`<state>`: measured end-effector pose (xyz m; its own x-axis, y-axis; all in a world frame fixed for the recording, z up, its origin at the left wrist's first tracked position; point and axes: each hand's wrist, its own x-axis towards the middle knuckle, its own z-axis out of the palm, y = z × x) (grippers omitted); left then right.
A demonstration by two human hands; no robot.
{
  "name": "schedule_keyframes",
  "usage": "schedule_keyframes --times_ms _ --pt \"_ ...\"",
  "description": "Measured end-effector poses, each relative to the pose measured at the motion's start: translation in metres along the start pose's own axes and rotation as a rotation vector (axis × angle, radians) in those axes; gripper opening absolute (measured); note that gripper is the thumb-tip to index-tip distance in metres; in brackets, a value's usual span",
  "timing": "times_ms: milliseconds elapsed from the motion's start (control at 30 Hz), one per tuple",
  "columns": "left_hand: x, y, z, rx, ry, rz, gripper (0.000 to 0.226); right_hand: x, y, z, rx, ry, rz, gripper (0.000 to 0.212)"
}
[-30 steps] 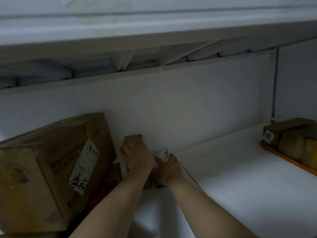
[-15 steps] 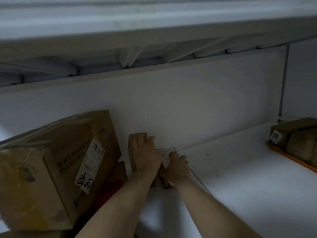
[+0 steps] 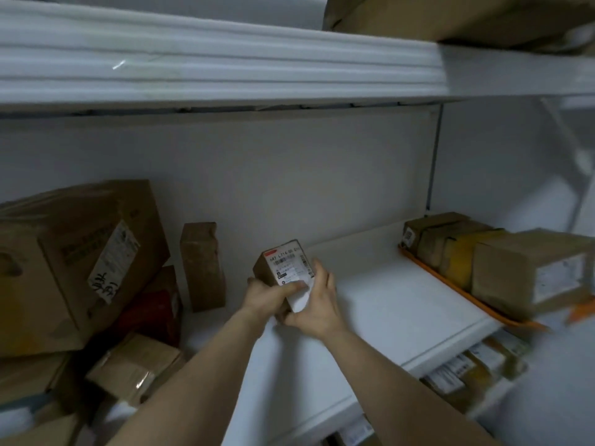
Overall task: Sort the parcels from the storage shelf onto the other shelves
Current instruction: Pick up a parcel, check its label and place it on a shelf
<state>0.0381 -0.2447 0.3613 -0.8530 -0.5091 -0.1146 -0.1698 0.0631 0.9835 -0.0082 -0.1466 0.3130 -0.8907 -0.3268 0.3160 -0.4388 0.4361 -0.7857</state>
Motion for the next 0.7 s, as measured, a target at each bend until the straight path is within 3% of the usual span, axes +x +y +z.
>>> schedule_keyframes --times_ms 333,700 --pt "-0.090 0.001 0.021 -0.026 -0.023 0.075 0.018 -0.072 -0.002 -0.045 -0.003 0.098 -0.134 0.115" --pt "-0.123 -0.004 0.026 0.012 -0.043 0.096 0.029 -0.108 -0.004 -0.069 -0.014 0.046 -0.078 0.113"
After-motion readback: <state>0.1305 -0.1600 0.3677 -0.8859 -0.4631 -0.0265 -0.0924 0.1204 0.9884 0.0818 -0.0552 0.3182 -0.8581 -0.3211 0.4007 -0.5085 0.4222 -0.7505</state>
